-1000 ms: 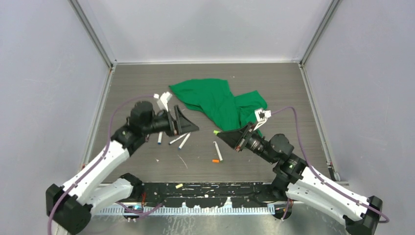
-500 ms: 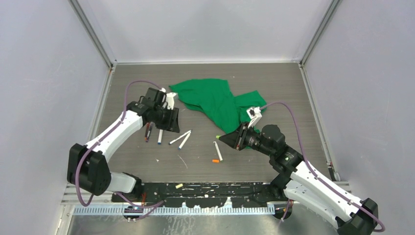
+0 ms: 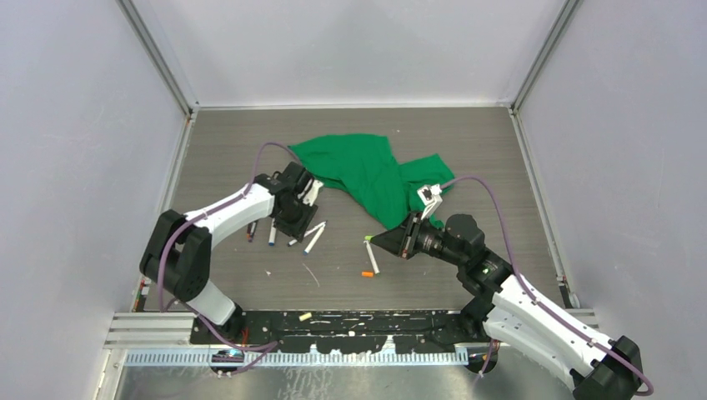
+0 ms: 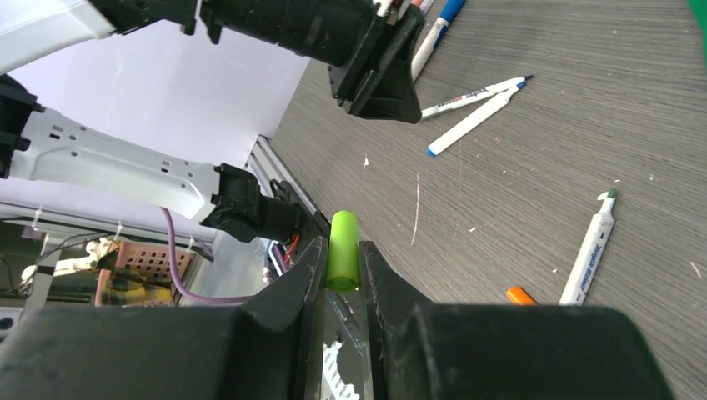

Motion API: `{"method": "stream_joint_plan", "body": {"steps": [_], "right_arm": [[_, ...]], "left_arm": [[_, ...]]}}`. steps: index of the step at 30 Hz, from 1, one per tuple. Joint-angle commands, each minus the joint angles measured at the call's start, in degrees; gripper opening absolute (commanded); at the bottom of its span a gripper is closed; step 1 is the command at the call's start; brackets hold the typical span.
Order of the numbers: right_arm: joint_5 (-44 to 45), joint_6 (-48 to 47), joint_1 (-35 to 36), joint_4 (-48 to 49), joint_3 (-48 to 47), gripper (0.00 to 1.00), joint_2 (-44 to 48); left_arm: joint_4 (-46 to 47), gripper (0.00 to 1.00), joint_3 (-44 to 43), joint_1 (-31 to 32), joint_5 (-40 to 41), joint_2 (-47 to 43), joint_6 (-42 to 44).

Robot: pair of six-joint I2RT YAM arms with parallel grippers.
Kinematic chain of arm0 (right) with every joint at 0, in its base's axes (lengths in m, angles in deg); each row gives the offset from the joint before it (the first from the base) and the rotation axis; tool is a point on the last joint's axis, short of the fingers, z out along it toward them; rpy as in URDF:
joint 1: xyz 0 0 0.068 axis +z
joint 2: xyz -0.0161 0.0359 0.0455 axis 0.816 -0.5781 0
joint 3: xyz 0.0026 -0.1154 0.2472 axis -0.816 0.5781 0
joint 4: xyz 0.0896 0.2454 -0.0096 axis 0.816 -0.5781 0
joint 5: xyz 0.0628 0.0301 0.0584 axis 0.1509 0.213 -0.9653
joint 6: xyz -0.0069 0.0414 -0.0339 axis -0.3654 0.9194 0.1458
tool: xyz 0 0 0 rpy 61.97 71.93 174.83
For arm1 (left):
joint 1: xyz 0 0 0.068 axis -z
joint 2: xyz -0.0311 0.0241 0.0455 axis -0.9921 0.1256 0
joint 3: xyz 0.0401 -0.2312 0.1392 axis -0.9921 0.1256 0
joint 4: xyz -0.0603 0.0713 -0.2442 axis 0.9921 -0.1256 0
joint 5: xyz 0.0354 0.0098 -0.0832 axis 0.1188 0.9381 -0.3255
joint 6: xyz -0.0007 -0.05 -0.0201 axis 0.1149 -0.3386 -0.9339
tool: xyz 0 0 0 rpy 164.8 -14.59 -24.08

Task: Insert the pens into the pen caps
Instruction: Pick up the pen from the center of the board.

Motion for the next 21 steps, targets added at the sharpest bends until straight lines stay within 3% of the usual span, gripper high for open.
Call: {"method": "stream_joint_plan", "body": {"steps": [1,16,21], "right_arm": [[-1.9,1.0,-0.4,5.1,0.1,0.01,0.0],[-3.2,2.7,-1.0,7.4,0.8,0.01,-1.2],[-3.2,3.2,-1.0,7.5,1.3,0.01,-0.9]], "left_arm": [[-1.4,0.39,-3.4,-0.1,1.4,2.8,0.0],[-2.2,0.38,-6.8,-1.3,-1.1,10.9,-0.2],[-2.2,0.29,-6.5,-1.3,-2.5,11.4,-0.5]]}}
